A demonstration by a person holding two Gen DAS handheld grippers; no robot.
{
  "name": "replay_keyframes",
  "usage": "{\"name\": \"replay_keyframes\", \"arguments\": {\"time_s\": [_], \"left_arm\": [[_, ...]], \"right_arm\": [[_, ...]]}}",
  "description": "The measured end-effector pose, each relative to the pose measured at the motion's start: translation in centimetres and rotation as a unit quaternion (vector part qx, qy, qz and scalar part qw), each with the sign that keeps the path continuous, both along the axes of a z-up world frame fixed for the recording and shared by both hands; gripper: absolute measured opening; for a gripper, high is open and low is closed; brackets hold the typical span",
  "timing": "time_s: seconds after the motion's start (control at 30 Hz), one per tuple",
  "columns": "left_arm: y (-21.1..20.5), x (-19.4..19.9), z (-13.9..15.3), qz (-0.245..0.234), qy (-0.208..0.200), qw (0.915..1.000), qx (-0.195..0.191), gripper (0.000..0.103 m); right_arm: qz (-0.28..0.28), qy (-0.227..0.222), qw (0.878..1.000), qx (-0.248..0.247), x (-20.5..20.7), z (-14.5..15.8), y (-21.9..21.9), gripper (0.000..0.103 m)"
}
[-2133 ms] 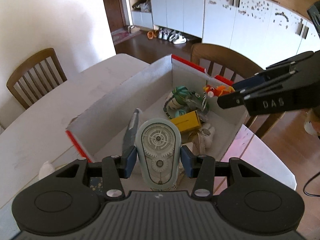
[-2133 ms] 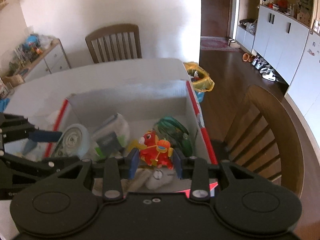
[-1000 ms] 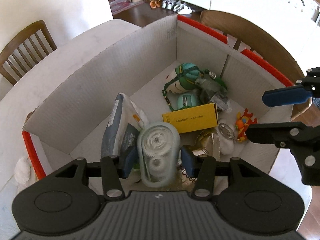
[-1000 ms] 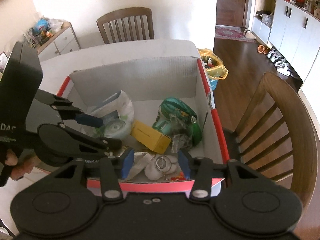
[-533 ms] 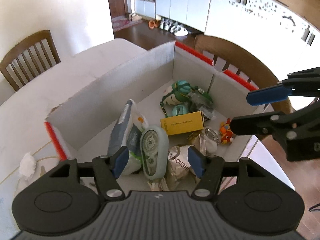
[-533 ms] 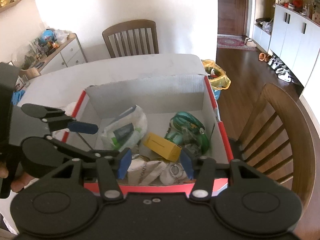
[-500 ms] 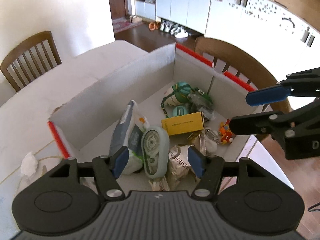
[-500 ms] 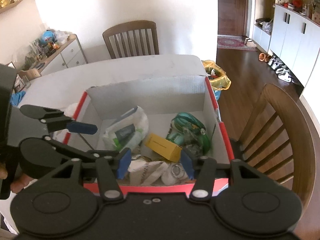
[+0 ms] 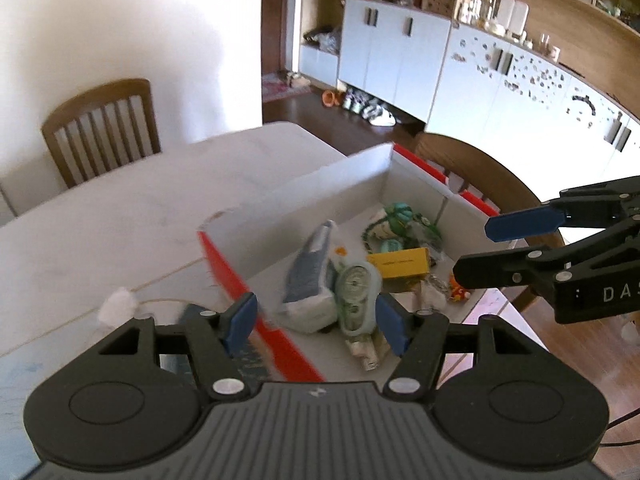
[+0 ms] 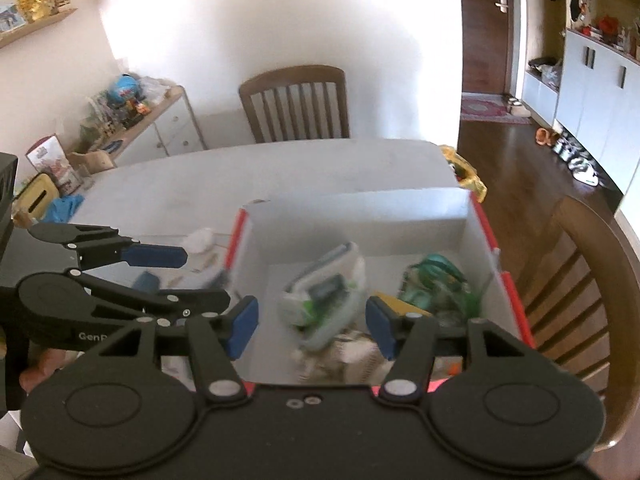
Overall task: Organize objects
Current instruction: 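Lift both tools out of the shoebox and return over the placemat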
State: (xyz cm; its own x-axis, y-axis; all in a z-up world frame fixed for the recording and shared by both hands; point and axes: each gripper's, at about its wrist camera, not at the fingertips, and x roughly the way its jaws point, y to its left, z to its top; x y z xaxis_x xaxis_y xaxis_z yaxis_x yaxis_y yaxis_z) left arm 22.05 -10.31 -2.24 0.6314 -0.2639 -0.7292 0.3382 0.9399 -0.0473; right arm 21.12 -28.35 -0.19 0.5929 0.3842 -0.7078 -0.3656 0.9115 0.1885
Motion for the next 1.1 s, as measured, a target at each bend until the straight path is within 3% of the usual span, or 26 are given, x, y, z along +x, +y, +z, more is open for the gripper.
{"name": "replay_keyframes", "arguments": {"time_s": [0.07, 0.2, 0.4, 0.67, 0.93, 1.1], "left_arm": [[1.1, -0.5, 0.5, 0.006, -0.006, 1.0000, 0.000, 0.065], [3.8, -1.5, 1.3, 0.016, -0.014, 0.9997, -0.006, 0.074], [7.9, -3.1, 1.9, 0.036, -0.022, 0.9990, -0.012, 0.083], [13.6, -4.0, 1.6, 0.065, -0.023, 0.9974, -0.020, 0.086], [18.6, -3.9, 0.2, 0.089, -0.014, 0.9953, -0.034, 0.102], [20.8, -3.7, -1.4, 0.097, -0.012, 0.9948, -0.028, 0.103]], "right_arm": [[0.006, -0.005, 1.000, 0.004, -0.3, 0.3, 1.2, 0.063], [0.019, -0.007, 1.000, 0.014, -0.6, 0.7, 3.6, 0.064], [0.037, -0.016, 0.999, 0.026, -1.2, 1.2, 7.2, 0.079], [0.051, -0.024, 0.998, 0.026, -1.1, 1.2, 12.3, 0.099], [0.053, -0.013, 0.998, 0.015, -0.1, 0.2, 16.9, 0.101], [0.051, -0.007, 0.999, 0.000, 0.9, -0.8, 19.1, 0.101]]}}
